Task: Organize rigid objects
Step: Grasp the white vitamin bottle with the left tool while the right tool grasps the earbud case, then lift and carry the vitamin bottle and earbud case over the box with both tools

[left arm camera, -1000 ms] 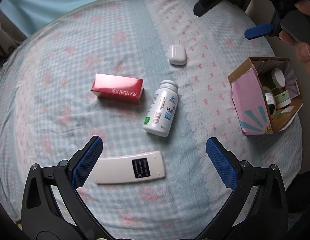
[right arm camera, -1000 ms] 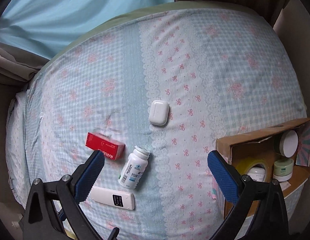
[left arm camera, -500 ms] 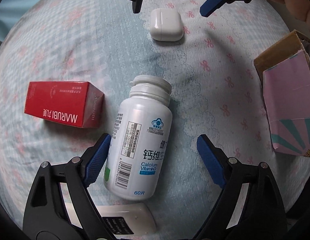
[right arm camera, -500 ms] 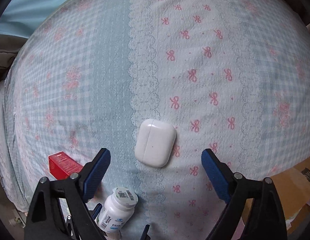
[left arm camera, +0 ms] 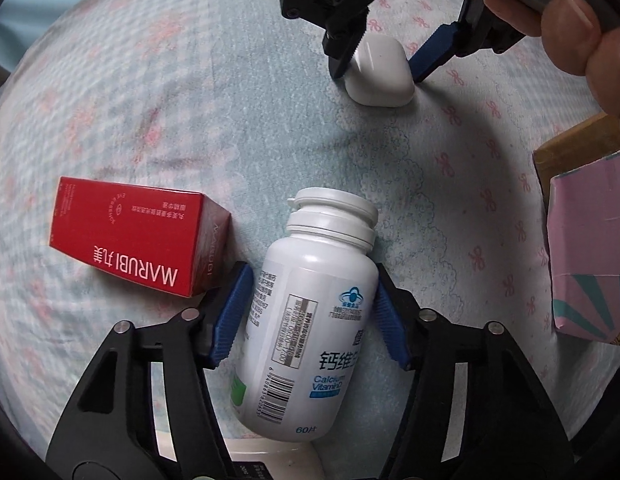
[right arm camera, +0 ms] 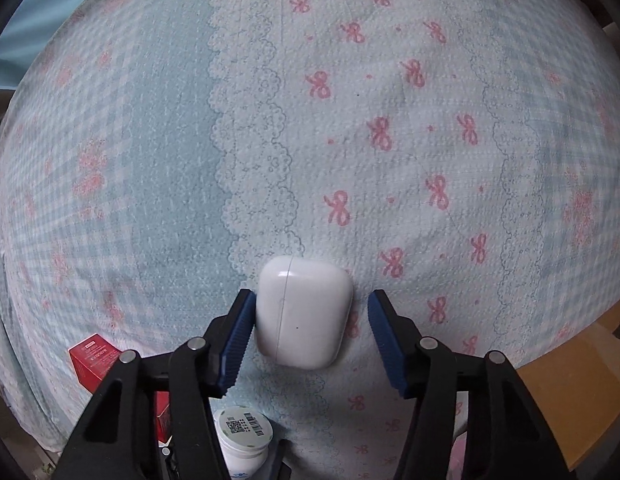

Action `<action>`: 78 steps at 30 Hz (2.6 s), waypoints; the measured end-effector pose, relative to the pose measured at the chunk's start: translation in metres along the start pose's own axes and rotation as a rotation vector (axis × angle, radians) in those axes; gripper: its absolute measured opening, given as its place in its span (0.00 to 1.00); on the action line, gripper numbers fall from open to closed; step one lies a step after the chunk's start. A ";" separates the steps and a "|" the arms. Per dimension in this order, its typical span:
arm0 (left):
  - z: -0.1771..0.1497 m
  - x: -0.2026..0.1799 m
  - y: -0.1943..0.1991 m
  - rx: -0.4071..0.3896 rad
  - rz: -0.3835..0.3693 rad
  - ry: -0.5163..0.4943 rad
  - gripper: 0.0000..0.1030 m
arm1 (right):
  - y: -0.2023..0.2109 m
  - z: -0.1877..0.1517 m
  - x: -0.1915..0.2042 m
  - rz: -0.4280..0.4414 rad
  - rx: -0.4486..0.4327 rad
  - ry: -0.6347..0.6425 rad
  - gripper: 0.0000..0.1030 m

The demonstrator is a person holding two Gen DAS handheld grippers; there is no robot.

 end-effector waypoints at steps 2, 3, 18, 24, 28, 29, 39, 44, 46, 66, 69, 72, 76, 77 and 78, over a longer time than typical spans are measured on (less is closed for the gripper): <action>-0.002 0.006 0.002 -0.003 -0.012 0.007 0.51 | 0.002 -0.003 0.003 -0.011 -0.004 0.023 0.40; -0.002 0.007 0.002 -0.005 -0.013 0.006 0.50 | 0.002 -0.004 0.004 -0.015 -0.007 0.032 0.40; -0.023 0.029 0.041 -0.051 -0.066 0.110 0.50 | 0.022 -0.026 0.012 -0.012 -0.077 0.108 0.40; -0.029 0.040 0.076 -0.078 -0.085 0.160 0.48 | 0.053 -0.041 0.019 0.001 -0.129 0.140 0.40; -0.037 0.048 0.101 -0.100 -0.105 0.189 0.47 | 0.077 -0.055 0.022 0.026 -0.162 0.140 0.40; -0.039 0.049 0.107 -0.105 -0.115 0.199 0.46 | 0.084 -0.062 0.023 0.032 -0.170 0.142 0.40; -0.057 0.029 0.166 -0.147 -0.150 0.237 0.46 | 0.145 -0.104 -0.001 0.097 -0.264 0.132 0.40; -0.062 0.003 0.218 -0.184 -0.152 0.200 0.46 | 0.185 -0.146 -0.033 0.134 -0.313 0.102 0.40; -0.061 -0.012 0.238 -0.197 -0.171 0.190 0.46 | 0.201 -0.162 -0.052 0.149 -0.331 0.079 0.40; -0.002 -0.223 0.269 -0.207 -0.268 0.041 0.46 | 0.245 -0.272 -0.309 0.080 -0.367 -0.123 0.40; 0.009 -0.244 0.245 -0.174 -0.265 0.041 0.46 | 0.228 -0.274 -0.332 0.069 -0.347 -0.094 0.40; 0.021 -0.262 0.214 -0.142 -0.242 0.025 0.46 | 0.203 -0.271 -0.344 0.035 -0.323 -0.045 0.40; 0.034 -0.275 0.170 -0.091 -0.221 0.020 0.46 | 0.167 -0.268 -0.354 0.004 -0.288 0.022 0.40; 0.037 -0.277 0.159 -0.079 -0.214 0.017 0.46 | 0.158 -0.267 -0.354 -0.004 -0.286 0.040 0.40; 0.040 -0.279 0.148 -0.067 -0.208 0.014 0.46 | 0.151 -0.267 -0.354 -0.012 -0.286 0.061 0.40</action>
Point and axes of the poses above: each gripper's, at about its wrist camera, not at the fingertips, and y roughly against the way its jaws point, x to its left, z to its top, the point moved 4 cm from there along -y, roughly the way its jaws point, and after that the axes turned 7 degrees about y, right-handed, at the moved point
